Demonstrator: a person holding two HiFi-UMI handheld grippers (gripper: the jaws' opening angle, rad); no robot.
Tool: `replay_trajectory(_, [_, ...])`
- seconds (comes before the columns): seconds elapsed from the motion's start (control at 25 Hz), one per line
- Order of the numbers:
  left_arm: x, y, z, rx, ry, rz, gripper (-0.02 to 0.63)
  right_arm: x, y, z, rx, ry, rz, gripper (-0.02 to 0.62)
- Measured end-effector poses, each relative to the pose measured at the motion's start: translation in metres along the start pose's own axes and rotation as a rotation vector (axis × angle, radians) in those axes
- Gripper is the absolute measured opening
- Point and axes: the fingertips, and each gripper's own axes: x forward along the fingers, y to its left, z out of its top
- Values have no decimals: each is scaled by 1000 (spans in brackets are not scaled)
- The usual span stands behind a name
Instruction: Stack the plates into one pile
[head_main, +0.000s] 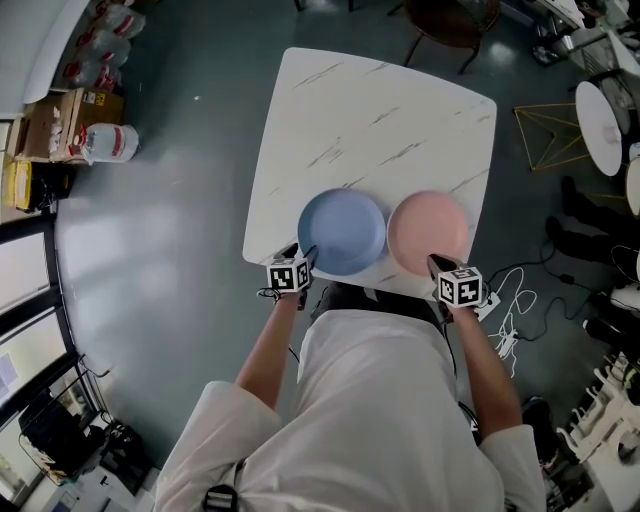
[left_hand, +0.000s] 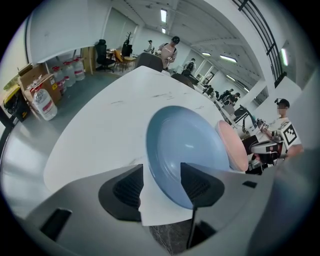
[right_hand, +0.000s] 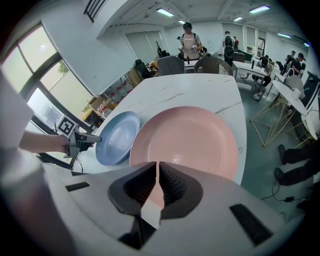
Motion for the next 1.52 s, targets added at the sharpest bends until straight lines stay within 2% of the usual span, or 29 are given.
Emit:
replay_trajectory(0.16, [6,0,1,-47,4,-20,232,0,2,-2,6,0,-15,37])
replay_trajectory(0.28, [10,6,-3,-77,11,-1,217,-2,4,-4,6,2,-23,37])
replay_trajectory(0.4, [13,11,-4,-99,8,17,104,-4,2,-8,10,7,-33,37])
replay_trajectory(0.48, [15,11,-3,-137,6,-4,66,-4,1,-11,17,10,-38,37])
replay_trajectory(0.56, [17,12,-2,-208,0,-26,56,-3,0,-14,23,12,-44,37])
replay_trajectory(0.68, [15,18,4,-398,-41,-81,27,0,3,-17,28,16,-48,37])
replay_trajectory(0.72, [14,18,7,-430,-54,-95,25,0,3,-16,30,15,-49,37])
replay_trajectory(0.96, [4,20,25,-377,-81,-112,26,3,8,-12,46,-1,-49,37])
replay_trajectory(1.12, [-3,24,41,-384,-124,-137,32,3,11,-10,56,-14,-50,37])
replay_trajectory(1.28, [-6,24,48,-376,-130,-148,35,0,6,-16,82,-21,-61,37])
replay_trajectory(1.52, [-11,21,54,-419,-149,-174,43,-6,3,-23,100,-37,-70,37])
